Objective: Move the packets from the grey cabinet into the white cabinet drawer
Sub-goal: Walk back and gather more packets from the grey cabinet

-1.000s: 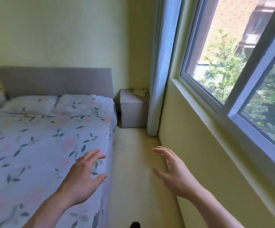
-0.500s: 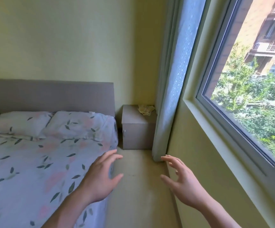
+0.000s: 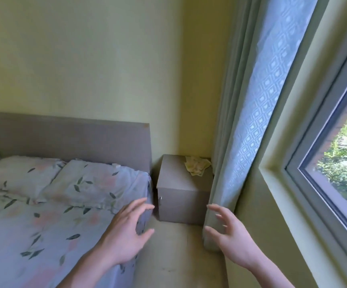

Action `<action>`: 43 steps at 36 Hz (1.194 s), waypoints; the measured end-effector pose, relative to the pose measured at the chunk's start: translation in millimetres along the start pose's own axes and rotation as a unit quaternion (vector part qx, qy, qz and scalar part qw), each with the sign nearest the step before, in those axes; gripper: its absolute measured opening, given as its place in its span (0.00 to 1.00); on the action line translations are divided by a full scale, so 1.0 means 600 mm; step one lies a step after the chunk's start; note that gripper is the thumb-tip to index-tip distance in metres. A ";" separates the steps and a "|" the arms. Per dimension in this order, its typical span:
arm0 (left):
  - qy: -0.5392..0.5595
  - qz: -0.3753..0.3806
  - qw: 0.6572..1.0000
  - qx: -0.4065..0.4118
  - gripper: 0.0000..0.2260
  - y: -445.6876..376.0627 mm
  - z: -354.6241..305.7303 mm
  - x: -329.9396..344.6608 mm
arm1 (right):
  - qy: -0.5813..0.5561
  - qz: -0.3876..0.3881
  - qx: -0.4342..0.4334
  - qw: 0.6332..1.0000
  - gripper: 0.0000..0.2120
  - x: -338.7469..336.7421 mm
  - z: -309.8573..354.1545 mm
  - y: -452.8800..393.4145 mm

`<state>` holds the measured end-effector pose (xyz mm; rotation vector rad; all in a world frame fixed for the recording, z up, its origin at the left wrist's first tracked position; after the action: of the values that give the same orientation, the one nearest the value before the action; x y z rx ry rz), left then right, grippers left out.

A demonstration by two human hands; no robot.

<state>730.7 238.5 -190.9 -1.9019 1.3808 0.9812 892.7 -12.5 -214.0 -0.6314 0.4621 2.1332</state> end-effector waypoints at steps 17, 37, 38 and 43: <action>0.002 -0.009 0.995 -0.098 0.22 -0.421 0.222 -0.001 | 0.012 0.079 0.035 0.996 0.25 0.014 -0.045 -0.537; 0.099 0.189 0.970 -0.117 0.20 -1.089 0.281 0.226 | -0.038 0.057 0.246 0.967 0.20 -0.032 -0.229 -1.085; 0.101 0.191 0.968 -0.126 0.19 -1.113 0.287 0.241 | -0.042 0.061 0.246 0.967 0.19 -0.032 -0.246 -1.116; 0.094 0.207 0.960 -0.163 0.18 -1.213 0.327 0.312 | -0.026 0.039 0.282 0.958 0.20 -0.027 -0.330 -1.247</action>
<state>1418.4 509.4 -428.8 -2.0240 1.8784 1.3220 1561.4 304.9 -440.4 -0.2318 1.0296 1.9503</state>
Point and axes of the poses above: each hand's wrist, its own y-axis away from the middle knuckle, its own x-axis out of the palm, z = x × y, the point moved 3 cm from there along -y, towards the middle knuckle, and after that the axes turned 5 degrees about x, right-handed, at the moved point
